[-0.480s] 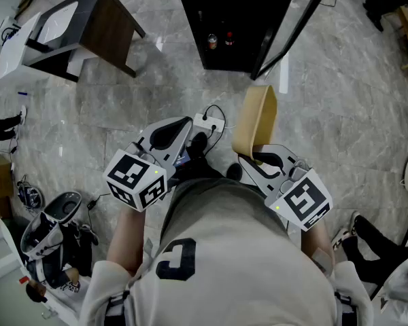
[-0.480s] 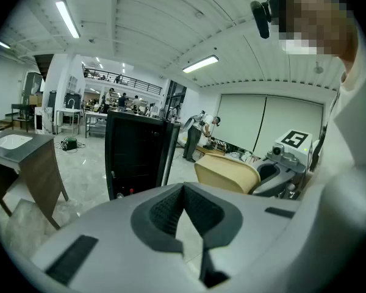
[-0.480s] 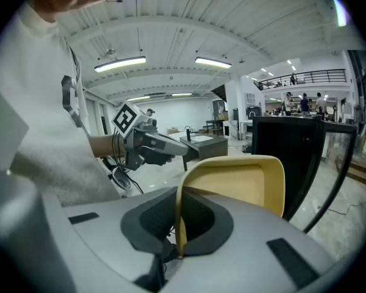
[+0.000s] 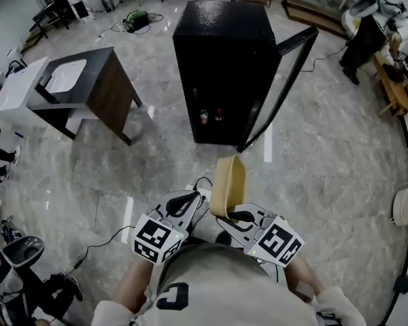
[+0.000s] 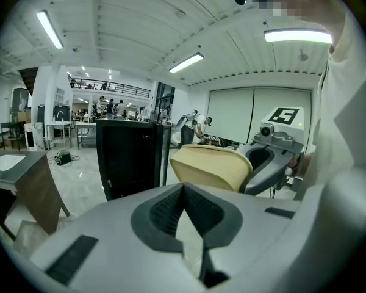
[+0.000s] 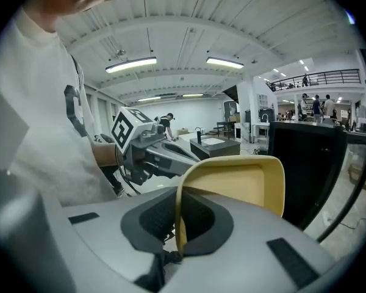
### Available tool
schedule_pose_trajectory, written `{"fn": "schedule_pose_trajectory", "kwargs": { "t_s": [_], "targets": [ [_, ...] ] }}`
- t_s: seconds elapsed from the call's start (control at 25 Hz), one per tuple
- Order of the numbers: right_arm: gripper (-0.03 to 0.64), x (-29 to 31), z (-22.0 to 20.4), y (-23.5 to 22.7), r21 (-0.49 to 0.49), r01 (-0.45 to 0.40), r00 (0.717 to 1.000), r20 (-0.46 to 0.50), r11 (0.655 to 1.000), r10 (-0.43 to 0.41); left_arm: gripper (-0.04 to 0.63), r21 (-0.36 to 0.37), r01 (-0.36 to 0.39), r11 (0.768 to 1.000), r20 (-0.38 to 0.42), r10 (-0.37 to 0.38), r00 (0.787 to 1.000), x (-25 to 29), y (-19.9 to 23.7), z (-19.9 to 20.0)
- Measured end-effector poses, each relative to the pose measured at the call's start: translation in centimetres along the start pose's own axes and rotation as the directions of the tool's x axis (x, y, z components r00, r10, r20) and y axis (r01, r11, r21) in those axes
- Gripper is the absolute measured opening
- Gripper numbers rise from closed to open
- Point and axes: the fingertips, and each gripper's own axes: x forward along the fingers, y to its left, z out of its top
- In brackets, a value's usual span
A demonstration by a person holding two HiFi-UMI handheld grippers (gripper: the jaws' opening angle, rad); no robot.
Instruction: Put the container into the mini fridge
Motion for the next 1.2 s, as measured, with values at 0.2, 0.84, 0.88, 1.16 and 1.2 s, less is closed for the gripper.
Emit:
{"fn": "schedule_pose_trajectory", "kwargs": {
  "t_s": [0.2, 0.84, 0.88, 1.16, 1.2],
  "targets": [
    [0.030, 3.1, 3.0, -0.7, -0.048, 0.018, 0.999, -0.032, 0.999, -0.019, 0.041, 0.009, 0.022, 1.000, 0.046, -0.022, 0.999, -0.9, 3.9, 1.6],
    [0.031, 11.3, 10.9, -2.3, -0.063, 0.101, 0.994, -0.031, 0.993, -0.103, 0.041, -0.024, 0.243, 0.970, 0.142, -0.237, 0.961, -4.2, 13.3, 5.5],
    [0.031, 11.8, 11.1, -2.4, -0.066, 0.110, 0.993, -0.035, 0.992, -0.112, 0.041, -0.022, 0.247, 0.969, 0.137, -0.242, 0.961, -4.2, 13.7, 5.2],
    [0.031, 13.8, 11.3, -1.9, -0.048, 0.153, 0.986, -0.058, 0.987, -0.156, 0.041, -0.068, 0.273, 0.960, 0.091, -0.267, 0.959, -4.4, 15.5, 2.9],
    [0.031, 13.9, 11.1, -1.8, -0.045, 0.156, 0.986, -0.060, 0.987, -0.158, 0.041, -0.075, 0.263, 0.962, 0.080, -0.257, 0.963, -4.3, 15.6, 2.5]
  ]
}}
